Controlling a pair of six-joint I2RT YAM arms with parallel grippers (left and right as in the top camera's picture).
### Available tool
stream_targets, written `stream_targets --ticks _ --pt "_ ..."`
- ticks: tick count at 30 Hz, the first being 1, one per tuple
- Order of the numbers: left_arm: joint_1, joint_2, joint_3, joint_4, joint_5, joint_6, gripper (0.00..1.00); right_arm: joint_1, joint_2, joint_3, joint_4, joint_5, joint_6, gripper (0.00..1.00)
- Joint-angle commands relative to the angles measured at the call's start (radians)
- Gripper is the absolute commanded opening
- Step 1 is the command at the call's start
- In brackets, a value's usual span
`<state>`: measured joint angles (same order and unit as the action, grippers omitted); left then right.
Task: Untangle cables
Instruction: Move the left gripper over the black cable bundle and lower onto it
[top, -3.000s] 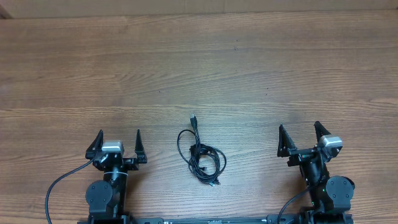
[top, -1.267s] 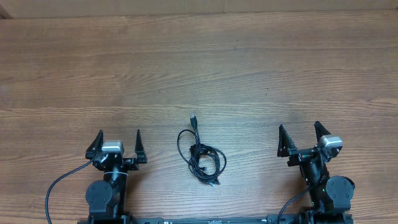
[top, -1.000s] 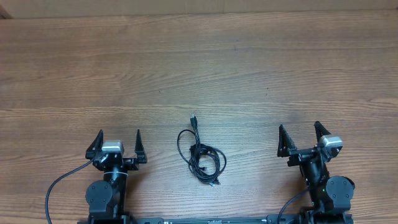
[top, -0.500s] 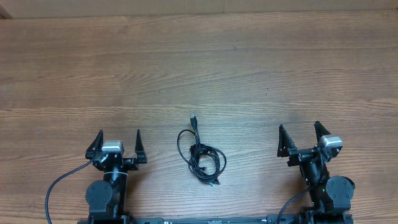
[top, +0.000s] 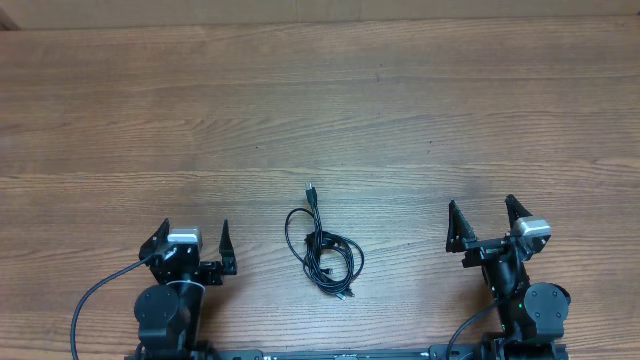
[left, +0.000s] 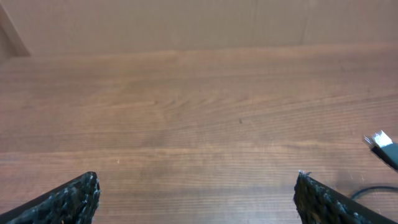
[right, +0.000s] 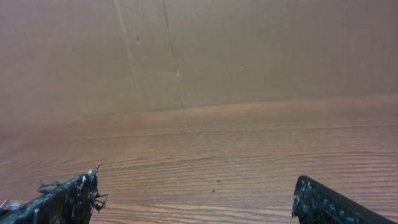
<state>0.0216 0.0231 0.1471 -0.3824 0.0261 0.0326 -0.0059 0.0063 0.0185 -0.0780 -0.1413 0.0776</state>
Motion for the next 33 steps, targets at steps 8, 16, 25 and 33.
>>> stream_targets --ticks 8,16,25,33 --pt "0.004 0.249 0.265 -0.028 0.091 0.035 1.00 -0.002 -0.003 -0.010 0.005 0.010 -0.002 1.00" --pt "0.004 0.590 0.505 -0.141 0.304 0.124 1.00 -0.002 -0.003 -0.010 0.005 0.010 -0.002 1.00" --pt "-0.029 0.921 0.793 -0.451 0.416 0.276 1.00 -0.002 -0.003 -0.010 0.005 0.010 -0.002 1.00" --pt "-0.243 1.155 0.890 -0.552 0.387 0.401 1.00 -0.002 -0.003 -0.010 0.005 0.009 -0.002 1.00"
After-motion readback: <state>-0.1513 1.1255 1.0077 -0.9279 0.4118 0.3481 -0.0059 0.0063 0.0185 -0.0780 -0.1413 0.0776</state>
